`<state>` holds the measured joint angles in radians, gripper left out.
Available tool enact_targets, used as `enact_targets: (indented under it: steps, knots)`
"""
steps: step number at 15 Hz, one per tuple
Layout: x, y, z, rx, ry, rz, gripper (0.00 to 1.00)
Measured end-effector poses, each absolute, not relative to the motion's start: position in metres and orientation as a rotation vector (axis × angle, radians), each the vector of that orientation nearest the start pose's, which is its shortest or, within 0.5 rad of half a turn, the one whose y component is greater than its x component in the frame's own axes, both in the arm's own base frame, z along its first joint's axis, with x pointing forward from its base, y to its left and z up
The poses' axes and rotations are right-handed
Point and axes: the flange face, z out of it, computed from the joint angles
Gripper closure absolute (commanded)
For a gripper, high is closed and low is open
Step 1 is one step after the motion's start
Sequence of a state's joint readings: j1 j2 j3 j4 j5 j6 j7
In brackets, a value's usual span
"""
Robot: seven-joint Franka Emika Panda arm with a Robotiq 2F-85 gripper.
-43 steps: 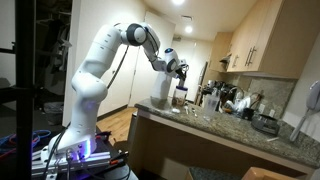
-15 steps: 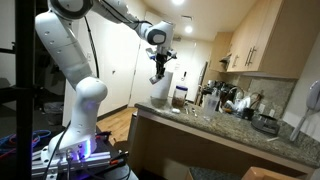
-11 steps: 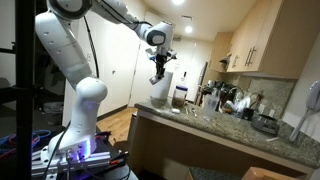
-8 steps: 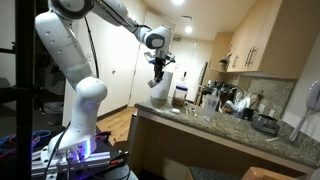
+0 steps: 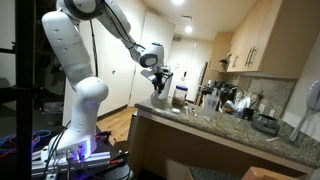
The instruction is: Pick the bottle on top of the jar and put it on the counter
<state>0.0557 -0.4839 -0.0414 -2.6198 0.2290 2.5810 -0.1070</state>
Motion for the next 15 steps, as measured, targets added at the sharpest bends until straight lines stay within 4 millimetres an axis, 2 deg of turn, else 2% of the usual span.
enact_targets:
  steps: [1,4,5,8,12,15]
  knots:
    - [0.42,0.002,0.451,-2.898,0.044,-0.724,0.51]
    - [0.418,0.007,0.438,-2.855,0.077,-0.771,0.51]
    - [0.418,0.007,0.438,-2.851,0.079,-0.774,0.76]
    - [0.418,0.008,0.438,-2.869,0.038,-0.777,0.76]
    - [0.42,0.011,0.442,-2.889,-0.202,-0.83,0.76]
    - [0.423,0.011,0.449,-2.86,-0.369,-0.935,0.76]
